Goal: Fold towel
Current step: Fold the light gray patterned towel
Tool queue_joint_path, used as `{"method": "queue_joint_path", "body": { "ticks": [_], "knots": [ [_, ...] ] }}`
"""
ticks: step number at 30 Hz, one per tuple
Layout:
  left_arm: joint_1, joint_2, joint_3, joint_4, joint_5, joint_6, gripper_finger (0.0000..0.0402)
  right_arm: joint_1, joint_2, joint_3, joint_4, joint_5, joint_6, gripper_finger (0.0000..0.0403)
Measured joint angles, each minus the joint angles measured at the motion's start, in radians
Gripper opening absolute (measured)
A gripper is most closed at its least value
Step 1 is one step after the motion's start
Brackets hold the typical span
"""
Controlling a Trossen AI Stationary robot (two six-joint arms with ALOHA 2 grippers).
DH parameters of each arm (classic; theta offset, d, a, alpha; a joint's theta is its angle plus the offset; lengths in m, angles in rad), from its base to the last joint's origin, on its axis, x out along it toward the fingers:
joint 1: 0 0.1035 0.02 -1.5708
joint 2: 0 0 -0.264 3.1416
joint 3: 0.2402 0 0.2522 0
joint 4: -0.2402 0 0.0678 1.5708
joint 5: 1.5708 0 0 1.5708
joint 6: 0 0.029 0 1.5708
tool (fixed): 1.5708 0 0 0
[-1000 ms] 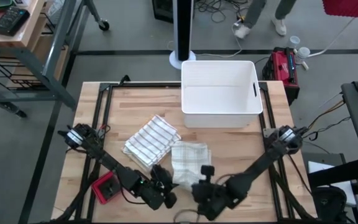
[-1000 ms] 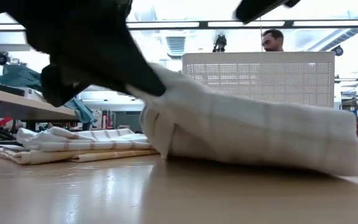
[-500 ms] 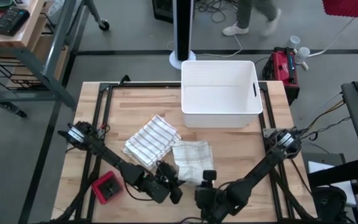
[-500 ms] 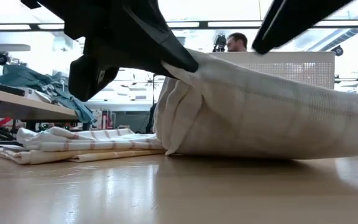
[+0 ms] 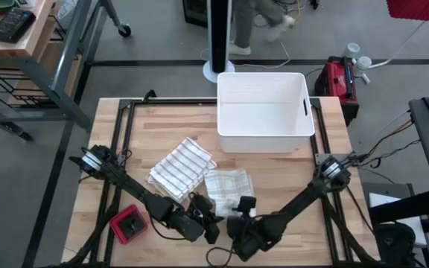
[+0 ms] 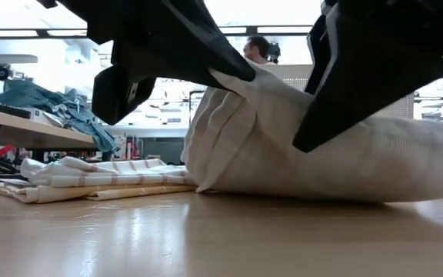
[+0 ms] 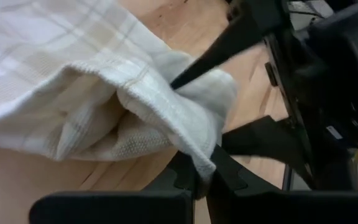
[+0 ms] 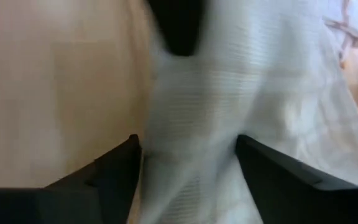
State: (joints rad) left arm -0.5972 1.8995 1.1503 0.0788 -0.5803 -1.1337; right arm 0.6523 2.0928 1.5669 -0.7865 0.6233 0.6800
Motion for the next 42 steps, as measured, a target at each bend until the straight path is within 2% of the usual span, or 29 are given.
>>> {"method": "queue_joint_path", "body": {
  "ticks": [3, 7, 8, 14, 19, 23, 28, 31, 34, 39, 42],
  "knots": [
    [0.0, 0.0, 0.0, 0.0, 0.038, 0.029, 0.0007, -0.008, -0.001, 0.001, -0.035, -0.002, 0.019, 0.0203],
    [0.001, 0.0, 0.0, -0.011, 0.097, 0.079, 0.0015, -0.009, -0.005, 0.001, -0.066, -0.011, 0.002, 0.0048],
    [0.001, -0.002, 0.0, -0.024, 0.11, 0.089, 0.0018, -0.009, -0.008, 0.001, -0.066, -0.021, -0.016, 0.0028],
    [-0.002, -0.02, 0.0, -0.12, 0.16, 0.191, 0.0022, -0.01, -0.009, 0.001, -0.077, -0.074, 0.009, 0.0014],
    [-0.004, -0.057, 0.0, -0.266, 0.189, 0.302, 0.002, -0.01, -0.009, 0.003, -0.081, -0.084, 0.028, 0.0014],
    [-0.003, -0.095, 0.0, -0.39, 0.17, 0.275, 0.002, -0.009, -0.009, 0.01, -0.076, -0.084, 0.036, 0.0014],
    [-0.041, -0.116, 0.0, -0.281, 0.139, 0.39, 0.002, -0.006, -0.01, 0.016, -0.06, -0.093, 0.042, 0.0014],
    [-0.055, -0.124, 0.0, -0.291, 0.073, 0.394, 0.002, 0.003, -0.011, 0.016, -0.038, -0.175, -0.001, 0.0015],
    [-0.053, -0.139, 0.0, -0.292, 0.015, 0.393, 0.002, 0.004, -0.011, 0.016, -0.028, -0.299, 0.015, 0.0054],
    [-0.052, -0.147, 0.0, -0.293, -0.01, 0.393, 0.002, 0.002, -0.012, 0.018, -0.005, -0.396, 0.061, 0.0164],
    [-0.05, -0.148, 0.0, -0.293, -0.013, 0.393, 0.002, 0.003, -0.015, 0.019, -0.005, -0.486, 0.068, 0.0214]
  ]
}}
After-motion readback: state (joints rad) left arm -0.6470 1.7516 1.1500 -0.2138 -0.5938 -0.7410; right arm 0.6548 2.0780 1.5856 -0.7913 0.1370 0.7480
